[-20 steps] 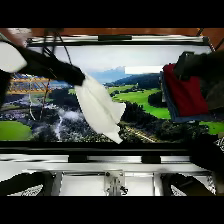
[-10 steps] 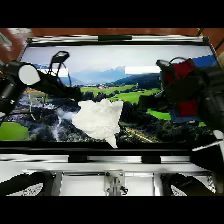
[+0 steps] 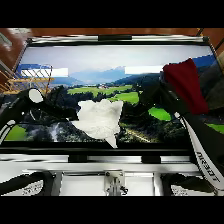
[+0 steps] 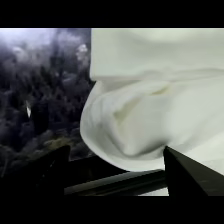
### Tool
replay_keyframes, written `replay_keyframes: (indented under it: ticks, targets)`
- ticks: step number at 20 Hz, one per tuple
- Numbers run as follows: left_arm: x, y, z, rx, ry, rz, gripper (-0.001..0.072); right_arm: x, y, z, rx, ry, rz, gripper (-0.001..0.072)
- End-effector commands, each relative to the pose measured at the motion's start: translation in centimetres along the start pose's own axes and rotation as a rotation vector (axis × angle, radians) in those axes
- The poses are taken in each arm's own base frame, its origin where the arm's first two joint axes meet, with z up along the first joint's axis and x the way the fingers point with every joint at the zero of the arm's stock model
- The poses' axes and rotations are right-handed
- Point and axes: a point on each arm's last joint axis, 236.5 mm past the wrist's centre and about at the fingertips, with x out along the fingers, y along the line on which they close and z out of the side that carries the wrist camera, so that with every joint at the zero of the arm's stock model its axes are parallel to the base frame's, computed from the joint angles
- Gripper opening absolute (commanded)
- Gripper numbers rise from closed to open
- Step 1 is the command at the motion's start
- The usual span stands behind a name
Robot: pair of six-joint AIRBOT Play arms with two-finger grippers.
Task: Fold the shirts.
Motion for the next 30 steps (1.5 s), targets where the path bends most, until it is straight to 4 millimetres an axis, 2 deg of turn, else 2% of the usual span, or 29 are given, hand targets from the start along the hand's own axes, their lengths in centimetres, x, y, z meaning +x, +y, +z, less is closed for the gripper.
replay_keyframes:
  ticks: [1,2,3,8,12,13,14,15,17,18,20,22,23,24,25,27,28,29,30]
  targets:
    - [2.7,-0.6,0.8,-0.030,-0.054,-0.046,0.0585,3.2,0.7,1.7,0.068,-0.001,0.077,0.0691]
    - [2.6,-0.6,1.5,-0.028,-0.080,-0.046,0.0194,4.0,1.3,2.2,0.094,-0.003,0.118,0.0691]
    - [2.4,-0.7,1.8,-0.010,-0.092,-0.046,0.0042,4.6,1.4,2.5,0.111,-0.004,0.134,0.0691]
    - [1.0,-1.5,3.1,0.098,-0.135,-0.050,0.0040,7.0,0.9,4.2,0.210,-0.023,0.163,0.0688]
    - [-0.3,-2.0,3.4,0.137,-0.172,-0.052,0.0040,7.8,1.4,5.9,0.268,-0.094,0.176,0.0673]
    - [-0.7,-2.2,3.5,0.142,-0.183,-0.053,0.0040,8.0,1.7,6.2,0.271,-0.112,0.176,0.0502]
    - [-1.0,-2.3,3.5,0.146,-0.193,-0.054,0.0040,8.0,1.9,6.6,0.278,-0.130,0.178,0.0201]
    - [-1.4,-2.5,3.7,0.164,-0.206,-0.054,0.0040,7.9,2.0,6.9,0.280,-0.140,0.183,0.0059]
    - [-3.0,-3.1,4.8,0.211,-0.252,-0.051,0.0039,5.9,2.6,7.7,0.182,-0.174,0.183,0.0056]
    - [-4.5,-3.8,5.8,0.229,-0.294,-0.054,0.0039,3.7,3.3,8.3,0.117,-0.209,0.188,0.0056]
    - [-10.0,-6.5,8.9,0.312,-0.440,-0.067,0.0039,-3.5,6.1,10.0,-0.053,-0.355,0.212,0.0056]
    - [-19.4,-10.7,11.6,0.422,-0.664,-0.082,0.0039,-13.9,10.1,10.8,-0.220,-0.576,0.242,0.0055]
    - [-25.6,-13.3,12.1,0.471,-0.802,-0.101,0.0039,-19.4,12.4,10.4,-0.306,-0.697,0.256,0.0055]
    - [-31.6,-15.7,11.7,0.517,-0.933,-0.125,0.0040,-25.3,15.1,9.0,-0.401,-0.831,0.275,0.0055]
    - [-37.9,-18.3,10.3,0.567,-1.068,-0.161,0.0039,-30.9,17.5,7.0,-0.473,-0.959,0.302,0.0055]
    - [-47.8,-22.1,6.0,0.652,-1.286,-0.222,0.0039,-39.5,20.9,2.0,-0.571,-1.154,0.359,0.0055]
    - [-50.9,-23.3,3.9,0.685,-1.356,-0.249,0.0039,-42.3,21.8,-0.5,-0.605,-1.215,0.379,0.0055]
    - [-52.9,-24.0,2.2,0.712,-1.396,-0.261,0.0039,-44.3,22.4,-2.7,-0.622,-1.258,0.401,0.0055]
    - [-53.4,-24.2,1.2,0.728,-1.402,-0.262,0.0039,-45.3,22.6,-4.3,-0.622,-1.275,0.420,0.0055]
